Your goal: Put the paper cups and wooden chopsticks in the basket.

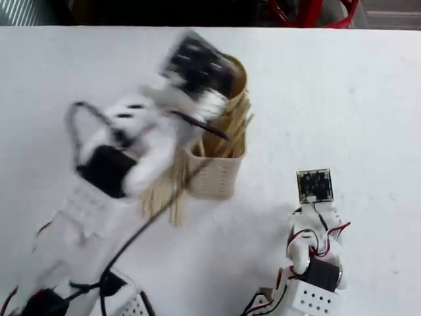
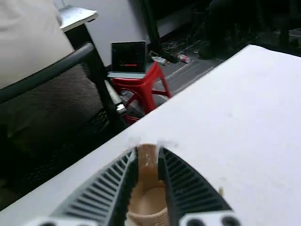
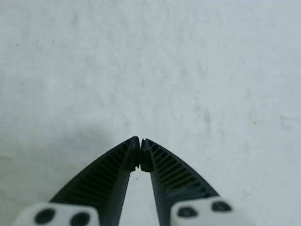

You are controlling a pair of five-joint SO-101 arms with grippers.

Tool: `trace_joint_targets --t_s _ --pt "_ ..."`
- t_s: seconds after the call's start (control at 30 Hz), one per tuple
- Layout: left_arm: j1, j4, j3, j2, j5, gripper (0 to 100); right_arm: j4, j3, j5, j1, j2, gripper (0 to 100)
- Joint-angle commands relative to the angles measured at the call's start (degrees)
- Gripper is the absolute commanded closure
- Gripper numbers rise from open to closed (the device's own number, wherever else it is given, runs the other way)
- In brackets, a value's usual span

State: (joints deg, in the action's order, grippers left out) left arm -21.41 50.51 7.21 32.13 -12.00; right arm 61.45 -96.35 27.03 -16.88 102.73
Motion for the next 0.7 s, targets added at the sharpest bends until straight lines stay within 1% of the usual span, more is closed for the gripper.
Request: trace_joint_targets --t_s 0.0,0.07,0.1,0.17,0.23,0.3,0.37,0.4,0.5,0.67 --pt "12.88 5.54 -0.35 7.78 0.62 91 -0.04 -0.53 0.09 -0.31 0.31 98.1" --pt "20.53 13.10 -0.09 10.15 0.62 91 -0.04 -0.53 0.09 -0.31 0.31 98.1" --pt "23.96 15.38 1.49 10.51 0.62 91 -0.04 -0.53 0.09 -0.31 0.31 98.1" --pt "28.35 13.98 9.14 10.51 0.62 91 -0.04 -0.53 0.09 -0.31 0.31 98.1" --pt "29.76 6.24 21.71 10.07 1.85 90 -0.04 -0.53 0.09 -0.31 0.31 98.1" --pt "29.76 -4.57 34.02 7.87 3.08 89 0.04 -0.53 0.09 -0.40 0.31 98.1" --pt "29.67 -13.71 41.85 3.91 4.13 85 0.13 -0.53 0.09 -0.40 0.22 98.1" --pt "30.02 -16.35 42.90 1.63 4.40 83 0.22 -0.53 0.09 -0.40 0.22 98.1" --pt "31.60 -15.12 40.18 -5.85 4.66 83 0.22 -0.53 0.09 -0.40 0.13 98.1" --pt "29.23 -14.77 36.13 -16.84 5.27 83 0.22 -0.53 0.09 -0.40 0.22 98.1"
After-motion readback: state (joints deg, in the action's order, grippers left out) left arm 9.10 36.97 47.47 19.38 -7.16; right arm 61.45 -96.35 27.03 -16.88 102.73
